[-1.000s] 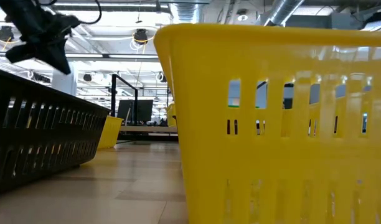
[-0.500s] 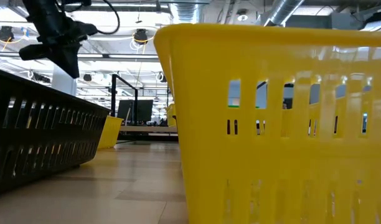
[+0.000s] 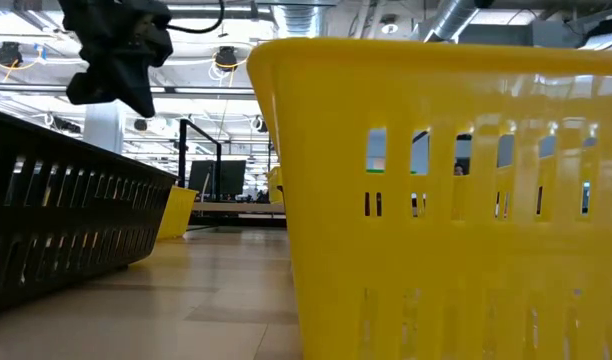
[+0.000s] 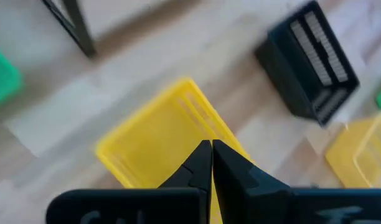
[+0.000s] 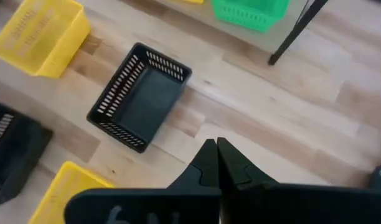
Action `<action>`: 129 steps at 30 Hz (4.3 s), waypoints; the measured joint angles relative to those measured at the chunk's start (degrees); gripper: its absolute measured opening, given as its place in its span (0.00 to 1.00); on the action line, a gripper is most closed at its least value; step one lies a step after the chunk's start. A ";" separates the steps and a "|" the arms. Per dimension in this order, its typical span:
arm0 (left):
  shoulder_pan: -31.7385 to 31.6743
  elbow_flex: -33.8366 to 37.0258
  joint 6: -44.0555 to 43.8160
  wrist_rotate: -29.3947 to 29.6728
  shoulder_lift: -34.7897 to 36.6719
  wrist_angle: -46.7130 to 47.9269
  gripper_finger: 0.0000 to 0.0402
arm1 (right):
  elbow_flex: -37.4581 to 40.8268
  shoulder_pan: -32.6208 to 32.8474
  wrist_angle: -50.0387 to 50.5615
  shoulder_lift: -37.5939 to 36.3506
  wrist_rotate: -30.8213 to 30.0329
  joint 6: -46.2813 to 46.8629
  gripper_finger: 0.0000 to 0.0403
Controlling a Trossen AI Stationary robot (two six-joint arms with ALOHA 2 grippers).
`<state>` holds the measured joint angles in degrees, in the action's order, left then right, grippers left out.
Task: Stack baskets on shelf by color
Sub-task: Stack the top yellow bin on top of the yellow bin on the shelf
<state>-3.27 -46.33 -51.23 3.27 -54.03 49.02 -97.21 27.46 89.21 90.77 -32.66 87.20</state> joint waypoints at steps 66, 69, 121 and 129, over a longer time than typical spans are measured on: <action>26.20 -29.81 -39.46 8.49 -37.74 34.14 0.00 | 0.19 -0.39 0.79 -3.48 -2.21 -28.63 0.00; 26.42 -27.60 -39.98 8.49 -37.27 32.27 0.00 | 0.19 -0.58 0.77 -3.48 -2.25 -29.20 0.00; 13.53 4.31 -40.42 6.08 -16.34 7.23 0.35 | 0.19 -4.42 -2.73 -3.48 -2.38 -32.23 0.00; 11.81 4.59 -40.05 6.77 -16.34 3.90 0.35 | 0.19 -4.42 -2.73 -3.48 -2.38 -33.75 0.00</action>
<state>8.55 -41.74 -91.28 10.03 -70.37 52.92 -97.01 23.05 86.48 87.29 -35.05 53.45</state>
